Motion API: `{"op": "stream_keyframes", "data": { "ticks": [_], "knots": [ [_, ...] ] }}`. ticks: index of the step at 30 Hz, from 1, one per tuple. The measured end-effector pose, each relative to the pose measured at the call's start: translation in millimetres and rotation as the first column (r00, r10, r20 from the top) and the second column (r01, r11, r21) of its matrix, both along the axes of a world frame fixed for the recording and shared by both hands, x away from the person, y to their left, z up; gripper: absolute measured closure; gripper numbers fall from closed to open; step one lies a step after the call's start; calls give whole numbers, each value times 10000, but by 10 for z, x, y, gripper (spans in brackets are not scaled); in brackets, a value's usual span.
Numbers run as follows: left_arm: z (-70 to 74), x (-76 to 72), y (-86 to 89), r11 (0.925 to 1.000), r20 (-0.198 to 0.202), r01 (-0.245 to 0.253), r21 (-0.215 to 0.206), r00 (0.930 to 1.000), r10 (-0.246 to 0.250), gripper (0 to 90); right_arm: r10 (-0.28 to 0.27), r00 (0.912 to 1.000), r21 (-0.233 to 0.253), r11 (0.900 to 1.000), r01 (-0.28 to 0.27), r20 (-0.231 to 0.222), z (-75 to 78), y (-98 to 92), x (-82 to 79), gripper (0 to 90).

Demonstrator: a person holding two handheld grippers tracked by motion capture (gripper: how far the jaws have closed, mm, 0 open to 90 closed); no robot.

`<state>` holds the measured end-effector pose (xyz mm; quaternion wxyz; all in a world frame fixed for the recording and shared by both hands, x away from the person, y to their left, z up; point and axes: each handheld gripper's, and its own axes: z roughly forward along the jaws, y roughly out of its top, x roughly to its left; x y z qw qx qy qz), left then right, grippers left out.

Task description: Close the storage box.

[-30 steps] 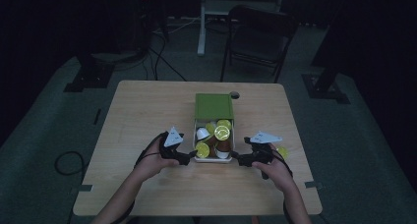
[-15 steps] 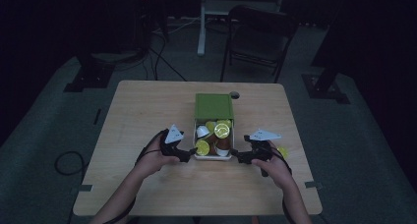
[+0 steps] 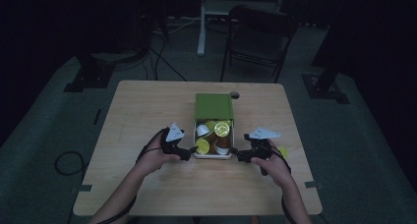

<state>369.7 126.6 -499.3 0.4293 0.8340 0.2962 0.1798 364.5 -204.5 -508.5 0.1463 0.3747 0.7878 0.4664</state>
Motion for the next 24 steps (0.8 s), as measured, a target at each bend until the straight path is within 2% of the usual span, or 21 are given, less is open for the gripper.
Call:
{"op": "stream_keyframes", "data": {
  "ticks": [24],
  "knots": [
    [31, 107, -6, 9999, -65, -8, -173, 10000, 7, 153, -413, 9991, 154, 9990, 414, -52, 13, -4, 89, 125]
  ]
}}
